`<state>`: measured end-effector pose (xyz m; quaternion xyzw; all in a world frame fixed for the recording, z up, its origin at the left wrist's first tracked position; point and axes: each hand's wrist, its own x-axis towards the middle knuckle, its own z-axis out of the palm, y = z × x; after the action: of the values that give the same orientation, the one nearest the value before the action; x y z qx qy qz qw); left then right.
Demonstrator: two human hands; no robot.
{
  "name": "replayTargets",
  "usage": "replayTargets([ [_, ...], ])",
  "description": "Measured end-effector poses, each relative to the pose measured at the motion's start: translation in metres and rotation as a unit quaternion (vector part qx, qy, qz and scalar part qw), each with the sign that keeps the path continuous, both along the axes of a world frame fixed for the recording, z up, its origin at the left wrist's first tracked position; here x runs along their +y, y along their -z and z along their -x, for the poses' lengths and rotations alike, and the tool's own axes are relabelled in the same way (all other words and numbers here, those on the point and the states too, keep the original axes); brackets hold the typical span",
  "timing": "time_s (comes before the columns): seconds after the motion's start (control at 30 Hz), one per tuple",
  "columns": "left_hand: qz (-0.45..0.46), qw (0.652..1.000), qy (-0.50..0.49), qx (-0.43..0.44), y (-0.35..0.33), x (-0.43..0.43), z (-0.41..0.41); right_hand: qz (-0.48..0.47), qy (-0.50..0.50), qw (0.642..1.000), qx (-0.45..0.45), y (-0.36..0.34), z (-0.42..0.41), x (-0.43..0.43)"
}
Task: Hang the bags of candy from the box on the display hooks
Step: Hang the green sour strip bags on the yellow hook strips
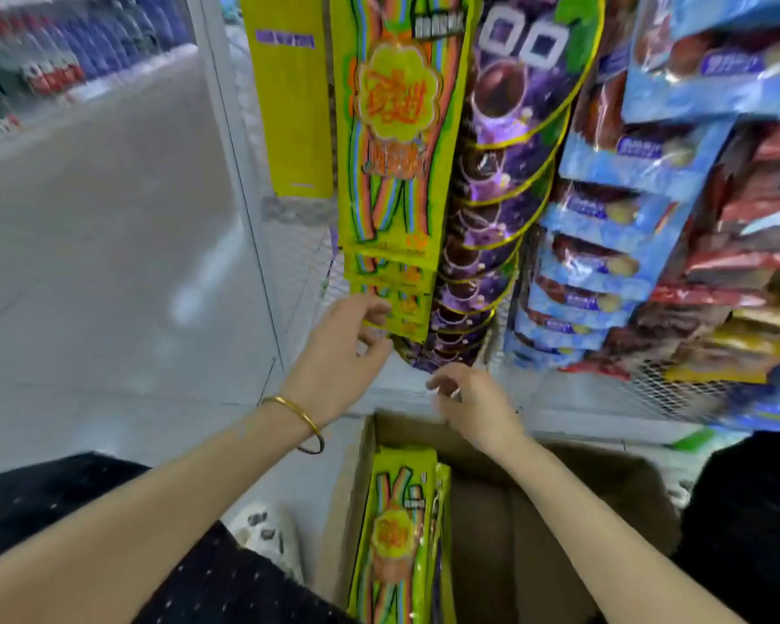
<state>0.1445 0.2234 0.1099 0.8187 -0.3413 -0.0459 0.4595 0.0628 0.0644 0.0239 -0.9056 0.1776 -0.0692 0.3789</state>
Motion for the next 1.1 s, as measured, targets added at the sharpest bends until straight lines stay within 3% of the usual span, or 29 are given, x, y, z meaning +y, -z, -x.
replayTargets([
  [0.07,-0.049,0.999,0.007,0.005,0.018,0.002,0.000,-0.053,0.001,0.989,0.138,0.062,0.008,0.001],
  [0.13,-0.077,0.997,0.018,0.028,0.028,0.004,-0.001,-0.116,0.033,0.968,0.218,0.104,0.015,0.010],
  [0.3,-0.104,0.992,0.022,0.064,0.036,0.009,-0.011,-0.133,0.127,0.945,0.270,0.167,0.025,0.040],
  [0.47,-0.102,0.992,0.008,0.077,0.035,0.011,-0.015,-0.147,0.229,0.933,0.237,0.175,0.026,0.045],
  [0.63,-0.109,0.991,0.008,0.073,0.038,0.009,-0.016,-0.192,0.265,0.917,0.230,0.176,0.026,0.046],
  [0.8,-0.102,0.992,0.008,0.069,0.036,0.002,-0.016,-0.187,0.204,0.939,0.206,0.168,0.020,0.050],
  [0.97,-0.149,0.987,0.026,0.061,0.040,-0.001,-0.020,-0.412,0.174,0.894,0.037,0.111,0.023,0.030],
  [1.1,-0.209,0.975,0.034,0.060,0.040,-0.003,-0.019,-0.414,0.107,0.904,-0.027,0.048,0.019,0.011],
])
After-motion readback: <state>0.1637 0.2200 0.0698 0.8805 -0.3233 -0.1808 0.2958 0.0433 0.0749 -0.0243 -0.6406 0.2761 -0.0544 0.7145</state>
